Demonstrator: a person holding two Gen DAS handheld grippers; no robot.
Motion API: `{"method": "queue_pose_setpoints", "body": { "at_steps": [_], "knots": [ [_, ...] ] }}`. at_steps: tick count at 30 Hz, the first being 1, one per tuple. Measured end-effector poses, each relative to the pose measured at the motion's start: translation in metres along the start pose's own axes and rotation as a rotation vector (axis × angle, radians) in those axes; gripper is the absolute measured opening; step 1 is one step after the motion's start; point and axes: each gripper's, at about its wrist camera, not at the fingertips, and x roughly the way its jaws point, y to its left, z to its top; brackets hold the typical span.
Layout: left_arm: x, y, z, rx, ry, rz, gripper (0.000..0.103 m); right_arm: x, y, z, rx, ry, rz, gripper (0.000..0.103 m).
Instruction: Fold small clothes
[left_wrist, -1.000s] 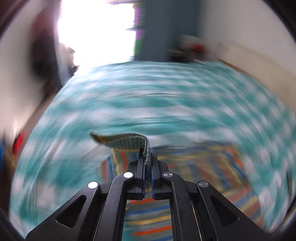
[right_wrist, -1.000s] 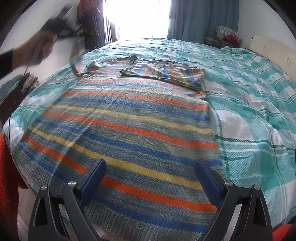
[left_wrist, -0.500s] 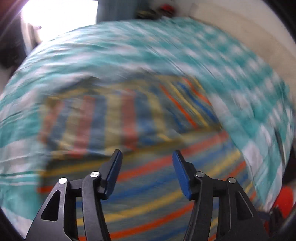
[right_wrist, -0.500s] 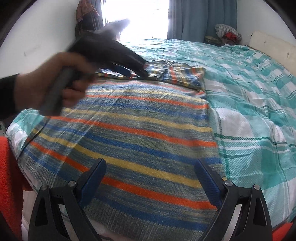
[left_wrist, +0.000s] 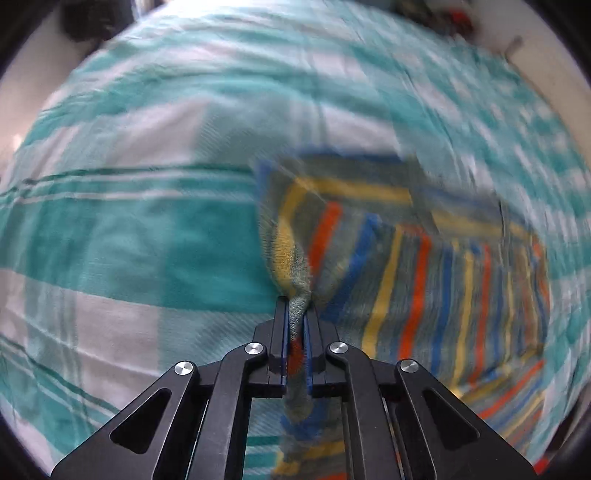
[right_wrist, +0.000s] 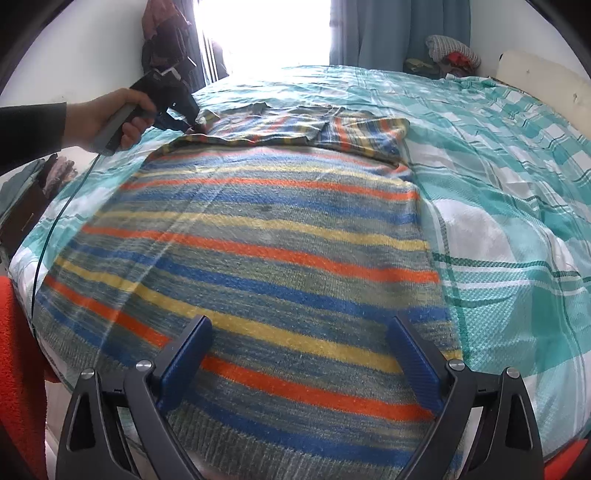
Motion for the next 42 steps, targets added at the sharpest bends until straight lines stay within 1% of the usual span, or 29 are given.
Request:
{"method": "queue_pose_setpoints", "body": {
  "at_steps": [2,3,5,6,9,10,11,12,13,14,15,16,17,18,20,21,22,24,26,27,29,31,33,35,36,37,39,40,42],
  "knots": [
    [-0.004,0.015,-0.002,-0.057,-0.026,-0.020,0.004,0.000,0.000,0.000,-0.003,-0.003,-0.001,0.095],
    [-0.002,0.020,-0.004,-0.068,-0.029,0.021,0.004,0.000,0.000,-0.001,-0.005,-0.001,0.001,0.095],
    [0.007,0.020,-0.007,-0.049,0.002,0.034,0.004,0.001,0.000,-0.001,-0.003,0.003,0.007,0.095],
    [0.009,0.020,-0.008,-0.040,0.003,0.041,0.005,0.002,0.001,-0.001,-0.003,0.004,0.009,0.095],
    [-0.002,0.019,-0.009,-0.075,-0.026,0.043,0.008,0.001,0.002,-0.001,-0.009,0.001,0.009,0.095],
    [-0.014,0.015,-0.010,-0.077,-0.061,0.051,0.010,0.002,0.002,0.000,-0.008,0.001,0.009,0.095],
    [-0.023,0.017,-0.013,-0.067,-0.089,0.048,0.013,0.001,0.001,0.000,-0.007,0.000,0.009,0.095],
    [-0.035,0.009,-0.017,-0.036,-0.127,0.037,0.027,0.001,0.001,0.000,-0.006,0.000,0.009,0.095],
    [-0.041,0.006,-0.020,-0.012,-0.143,0.033,0.047,0.002,0.001,0.000,-0.005,-0.001,0.009,0.095],
    [-0.048,-0.008,-0.028,0.048,-0.164,0.039,0.056,0.002,0.001,0.000,-0.004,-0.002,0.009,0.095],
    [-0.048,-0.021,-0.036,0.104,-0.165,0.052,0.061,0.002,0.001,0.001,-0.003,-0.004,0.010,0.095],
    [-0.048,-0.027,-0.041,0.144,-0.153,0.066,0.061,0.001,0.001,0.001,-0.003,-0.006,0.010,0.095],
    [-0.037,-0.038,-0.054,0.223,-0.109,0.103,0.061,0.001,0.001,0.001,-0.004,-0.007,0.010,0.095],
    [-0.025,-0.041,-0.061,0.272,-0.071,0.143,0.061,0.001,0.002,0.001,-0.005,-0.008,0.009,0.095],
    [-0.009,-0.038,-0.071,0.319,-0.025,0.204,0.061,0.000,0.000,0.001,0.002,-0.008,0.009,0.095],
    [-0.012,-0.030,-0.076,0.305,-0.036,0.194,0.065,-0.001,-0.002,0.000,0.009,-0.009,0.005,0.095],
    [-0.021,-0.021,-0.078,0.248,-0.056,0.185,0.070,-0.002,-0.004,0.000,0.019,-0.009,-0.001,0.095],
    [-0.034,-0.014,-0.079,0.185,-0.066,0.179,0.071,-0.006,-0.010,0.000,0.037,-0.016,-0.015,0.095],
    [-0.059,-0.016,-0.090,0.177,-0.099,0.160,0.070,-0.010,-0.017,0.002,0.058,-0.032,-0.036,0.095],
    [-0.069,-0.019,-0.098,0.187,-0.115,0.154,0.072,-0.014,-0.022,0.004,0.073,-0.048,-0.047,0.095],
    [-0.098,-0.026,-0.132,0.209,-0.153,0.138,0.078,-0.017,-0.026,0.007,0.088,-0.067,-0.060,0.095],
    [-0.121,-0.039,-0.175,0.216,-0.182,0.099,0.089,-0.020,-0.029,0.009,0.100,-0.085,-0.067,0.095],
    [-0.134,-0.046,-0.218,0.217,-0.193,0.042,0.096,-0.020,-0.029,0.009,0.101,-0.094,-0.072,0.095],
    [-0.134,-0.054,-0.254,0.228,-0.173,0.003,0.097,-0.017,-0.027,0.007,0.095,-0.086,-0.075,0.095],
    [-0.130,-0.059,-0.271,0.244,-0.145,-0.006,0.097,-0.012,-0.025,0.005,0.090,-0.071,-0.073,0.095],
    [-0.128,-0.063,-0.282,0.254,-0.124,-0.006,0.097,-0.007,-0.024,0.003,0.084,-0.050,-0.083,0.095],
    [-0.108,-0.065,-0.299,0.252,-0.061,0.007,0.099,0.005,-0.018,-0.004,0.051,-0.003,-0.125,0.095],
    [-0.102,-0.066,-0.310,0.250,-0.057,0.027,0.101,0.008,-0.016,-0.006,0.038,0.004,-0.134,0.097],
    [-0.103,-0.069,-0.317,0.264,-0.097,0.043,0.102,0.011,-0.015,-0.010,0.025,0.001,-0.146,0.099]
  ]
}}
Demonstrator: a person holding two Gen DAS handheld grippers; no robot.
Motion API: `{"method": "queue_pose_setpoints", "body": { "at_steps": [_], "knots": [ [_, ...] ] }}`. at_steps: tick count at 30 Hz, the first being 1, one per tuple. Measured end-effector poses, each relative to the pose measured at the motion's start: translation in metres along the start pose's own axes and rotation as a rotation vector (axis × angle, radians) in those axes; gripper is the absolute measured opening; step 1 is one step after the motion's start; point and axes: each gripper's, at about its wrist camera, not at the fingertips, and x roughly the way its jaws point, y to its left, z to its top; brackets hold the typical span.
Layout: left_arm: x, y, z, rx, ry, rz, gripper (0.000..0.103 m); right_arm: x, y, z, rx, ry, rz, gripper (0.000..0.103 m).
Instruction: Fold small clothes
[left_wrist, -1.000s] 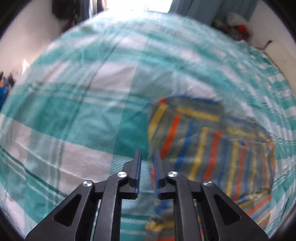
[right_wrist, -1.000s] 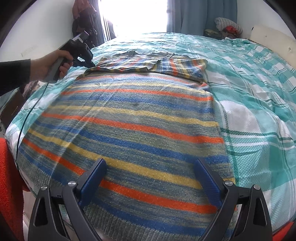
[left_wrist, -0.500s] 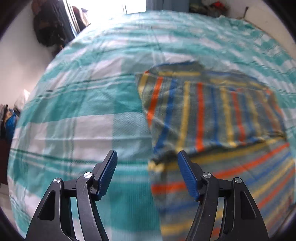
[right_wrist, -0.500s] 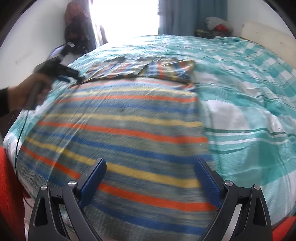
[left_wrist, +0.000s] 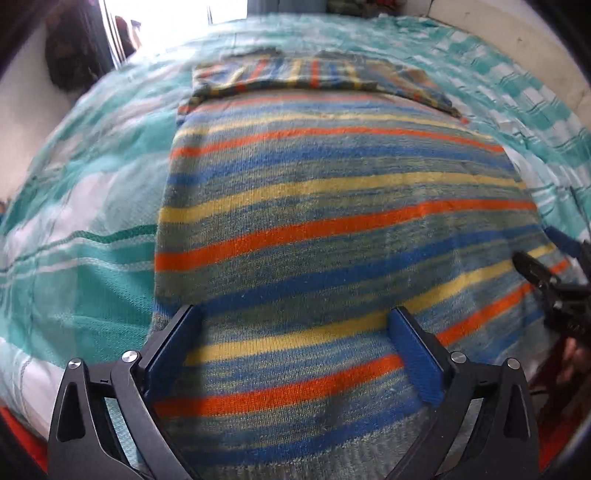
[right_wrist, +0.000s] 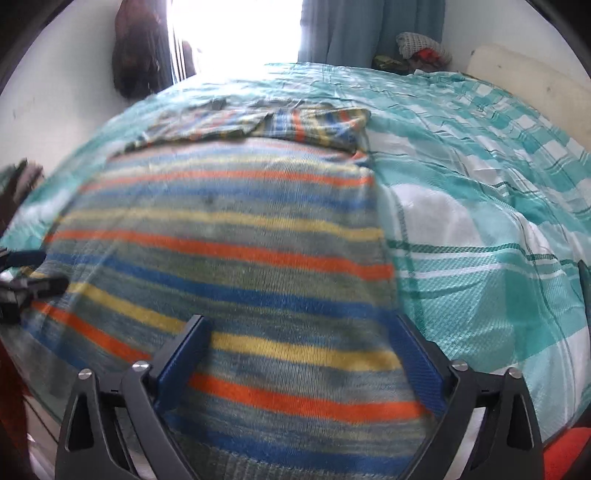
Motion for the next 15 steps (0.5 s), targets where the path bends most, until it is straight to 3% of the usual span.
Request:
{"method": "queue_pose_setpoints", "body": {
  "at_steps": [2,15],
  "knots": [
    [0.001,-0.002,0.000,0.000,-0.003,0.011,0.102,0.003,-0.001,-0.003,0.003,0.006,0.006,0.103],
    [0.007,-0.001,-0.009,-0.009,-0.022,0.014,0.102,0.011,0.004,-0.013,-0.024,-0.022,-0.022,0.103]
  ]
}}
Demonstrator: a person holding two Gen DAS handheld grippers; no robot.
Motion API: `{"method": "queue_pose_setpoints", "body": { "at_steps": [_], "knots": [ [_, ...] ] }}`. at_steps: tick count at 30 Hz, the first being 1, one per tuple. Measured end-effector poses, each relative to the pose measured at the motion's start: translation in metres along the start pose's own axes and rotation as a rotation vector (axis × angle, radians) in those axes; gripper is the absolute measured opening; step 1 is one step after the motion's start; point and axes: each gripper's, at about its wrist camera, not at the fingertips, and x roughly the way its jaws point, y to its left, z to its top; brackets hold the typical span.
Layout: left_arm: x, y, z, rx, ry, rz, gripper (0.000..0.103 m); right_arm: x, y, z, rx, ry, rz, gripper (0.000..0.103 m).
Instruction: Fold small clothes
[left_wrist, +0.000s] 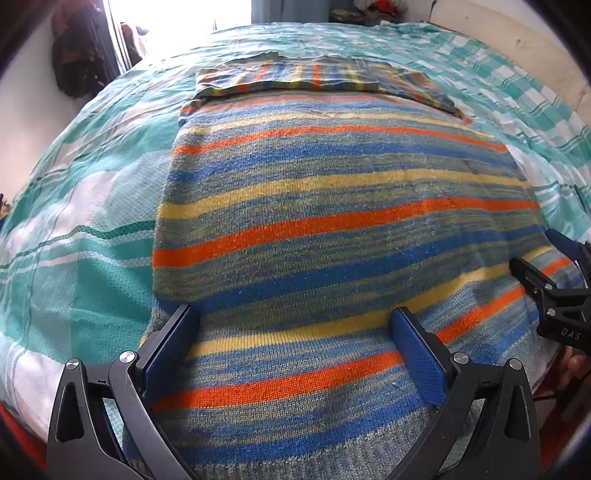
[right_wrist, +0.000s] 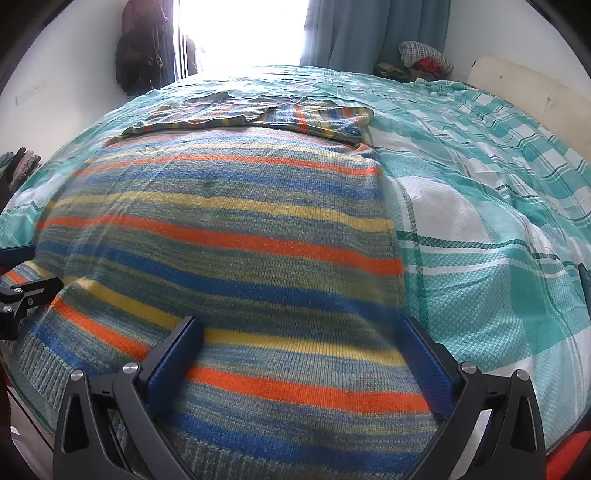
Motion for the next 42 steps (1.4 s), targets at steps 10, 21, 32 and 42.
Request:
{"method": "queue_pose_setpoints", "body": {
  "at_steps": [10,21,32,42],
  "knots": [
    [0.0027,-0.0009,-0.0008,0.005,0.002,0.002,0.102,0.0010,0.0009,-0.0003,-0.002,0.002,-0.003,0.103],
    [0.0041,-0.0014,-0.0013,0.011,-0.004,0.005,0.102,0.0005,0.0014,-0.0007,-0.012,0.000,-0.020,0.103],
    [0.0045,-0.0021,-0.0009,0.010,-0.004,0.007,0.102,0.0002,0.0020,-0.0011,-0.013,0.000,-0.022,0.103],
    [0.0048,-0.0024,-0.0010,0.010,-0.004,0.007,0.102,0.0000,0.0022,-0.0011,-0.013,-0.001,-0.022,0.103]
  ]
}}
